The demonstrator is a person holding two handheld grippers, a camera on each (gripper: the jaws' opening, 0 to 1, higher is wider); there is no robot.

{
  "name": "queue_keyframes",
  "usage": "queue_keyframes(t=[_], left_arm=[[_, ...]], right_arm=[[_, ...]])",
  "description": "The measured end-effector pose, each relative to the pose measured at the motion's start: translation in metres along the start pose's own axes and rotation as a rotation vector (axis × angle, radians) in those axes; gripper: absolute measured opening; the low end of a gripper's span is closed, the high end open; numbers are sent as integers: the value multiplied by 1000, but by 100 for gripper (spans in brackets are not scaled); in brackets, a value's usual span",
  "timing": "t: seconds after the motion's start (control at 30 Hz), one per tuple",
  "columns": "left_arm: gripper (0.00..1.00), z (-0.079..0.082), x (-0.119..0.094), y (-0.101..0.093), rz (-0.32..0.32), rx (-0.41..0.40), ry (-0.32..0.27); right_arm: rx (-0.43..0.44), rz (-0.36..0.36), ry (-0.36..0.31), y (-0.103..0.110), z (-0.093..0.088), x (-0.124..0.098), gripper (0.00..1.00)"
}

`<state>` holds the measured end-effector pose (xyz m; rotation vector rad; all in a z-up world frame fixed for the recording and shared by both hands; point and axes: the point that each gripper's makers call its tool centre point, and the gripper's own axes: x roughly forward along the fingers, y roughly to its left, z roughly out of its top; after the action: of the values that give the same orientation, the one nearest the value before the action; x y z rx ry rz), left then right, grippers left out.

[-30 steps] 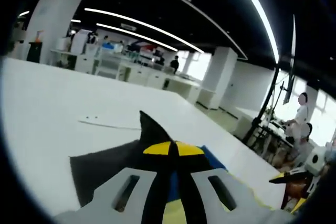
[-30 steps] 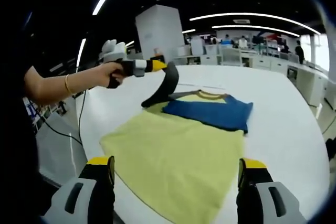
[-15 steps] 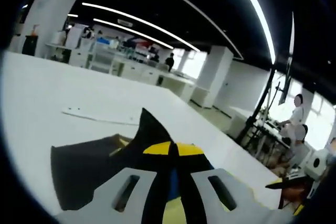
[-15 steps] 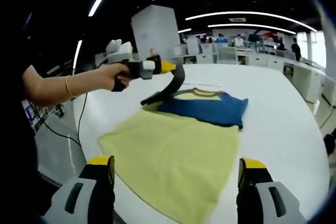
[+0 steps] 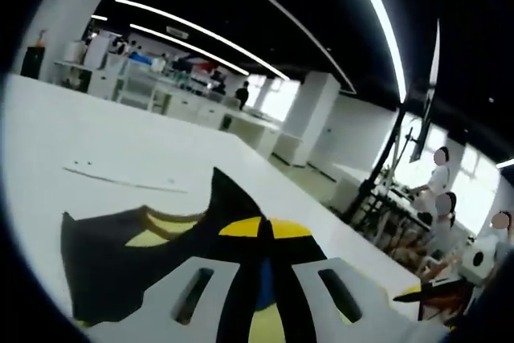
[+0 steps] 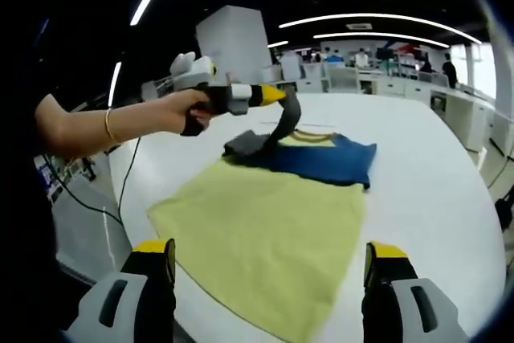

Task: Fold the garment on the visible template until the final outline fits inside the template.

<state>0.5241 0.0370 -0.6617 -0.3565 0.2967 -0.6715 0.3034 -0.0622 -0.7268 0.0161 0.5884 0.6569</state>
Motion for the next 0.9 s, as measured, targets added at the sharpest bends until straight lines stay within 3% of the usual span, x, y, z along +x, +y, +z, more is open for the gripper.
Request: queue_keyframes(t=[0.27, 0.43, 0.73, 0.9], left_arm=[[0, -12, 15, -9, -25, -37, 16], [0, -14, 25, -25, -71, -59, 13], [0, -31, 42, -47, -125, -45, 63], [0, -49, 46, -49, -128, -18, 118]], right_arm=[[9, -11, 7, -4, -3, -1, 97], [15, -16, 7, -6, -4, -1, 97], [24, -22, 7, -9, -6, 0, 97], [28, -23, 9, -10, -8, -1, 97]])
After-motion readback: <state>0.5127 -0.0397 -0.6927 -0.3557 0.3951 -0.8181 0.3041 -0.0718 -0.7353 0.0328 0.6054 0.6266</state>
